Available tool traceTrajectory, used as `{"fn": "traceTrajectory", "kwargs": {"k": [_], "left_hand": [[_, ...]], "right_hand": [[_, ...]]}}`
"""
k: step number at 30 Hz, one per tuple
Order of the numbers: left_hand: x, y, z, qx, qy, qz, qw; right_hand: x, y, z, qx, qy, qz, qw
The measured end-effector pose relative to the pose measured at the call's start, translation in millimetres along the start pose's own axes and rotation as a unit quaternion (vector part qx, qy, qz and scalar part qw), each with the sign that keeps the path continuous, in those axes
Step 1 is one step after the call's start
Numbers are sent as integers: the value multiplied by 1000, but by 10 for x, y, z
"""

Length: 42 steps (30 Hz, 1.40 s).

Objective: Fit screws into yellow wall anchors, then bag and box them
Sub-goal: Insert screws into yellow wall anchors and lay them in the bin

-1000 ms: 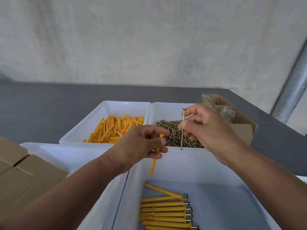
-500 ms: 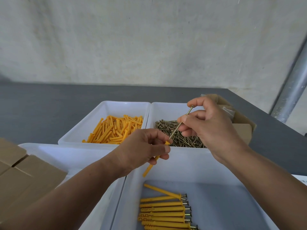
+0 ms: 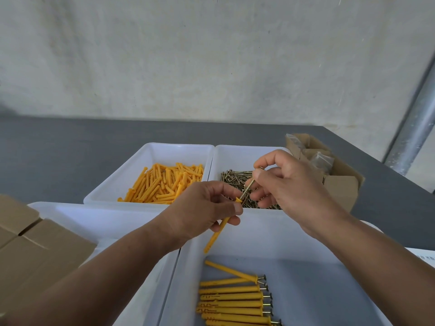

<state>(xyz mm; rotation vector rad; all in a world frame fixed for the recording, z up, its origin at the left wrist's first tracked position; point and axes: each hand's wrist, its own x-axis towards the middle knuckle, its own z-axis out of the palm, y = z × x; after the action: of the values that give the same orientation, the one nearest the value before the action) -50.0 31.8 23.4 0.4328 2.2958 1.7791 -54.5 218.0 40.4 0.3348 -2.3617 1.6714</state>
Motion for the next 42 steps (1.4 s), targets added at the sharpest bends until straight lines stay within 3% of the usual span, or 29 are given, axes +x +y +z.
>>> {"fn": "traceTrajectory", "kwargs": {"k": [8,13,15,18,21,25,29,32,34,38,42], "left_hand": [[-7,35,12,23,-2,2,1000],[-10,33,31,54,-5,7,998],[-6,23,40,62,-5,10,998],[-3,-5,48,81,-4,15,997],[2,-39,60,133,-13,19,991],[12,-61,77,209,0,40,977],[-25,-59,89,296,36,82,951],[-76,-59,132,387,-6,114,915],[-97,-61,154,439,-45,116,890],[-104,-64,157,492,-83,111,859],[-95,-71,134,494,-87,109,858]], "right_hand": [[-22,4,-13,-78,-44,-12,996],[-51,-37,-32,-214,-88,-64,971],[-84,-61,-37,-272,-119,-119,947],[-132,-55,-23,-395,-175,-201,879],[-161,-48,3,-477,-185,-221,830],[-177,-61,-36,-503,-239,-133,820],[-191,-20,-49,-525,-344,-19,778],[-217,56,38,-538,-404,44,738],[-235,106,91,-518,-429,84,735],[-247,139,136,-522,-437,84,728],[-254,144,171,-528,-456,86,711]]}}
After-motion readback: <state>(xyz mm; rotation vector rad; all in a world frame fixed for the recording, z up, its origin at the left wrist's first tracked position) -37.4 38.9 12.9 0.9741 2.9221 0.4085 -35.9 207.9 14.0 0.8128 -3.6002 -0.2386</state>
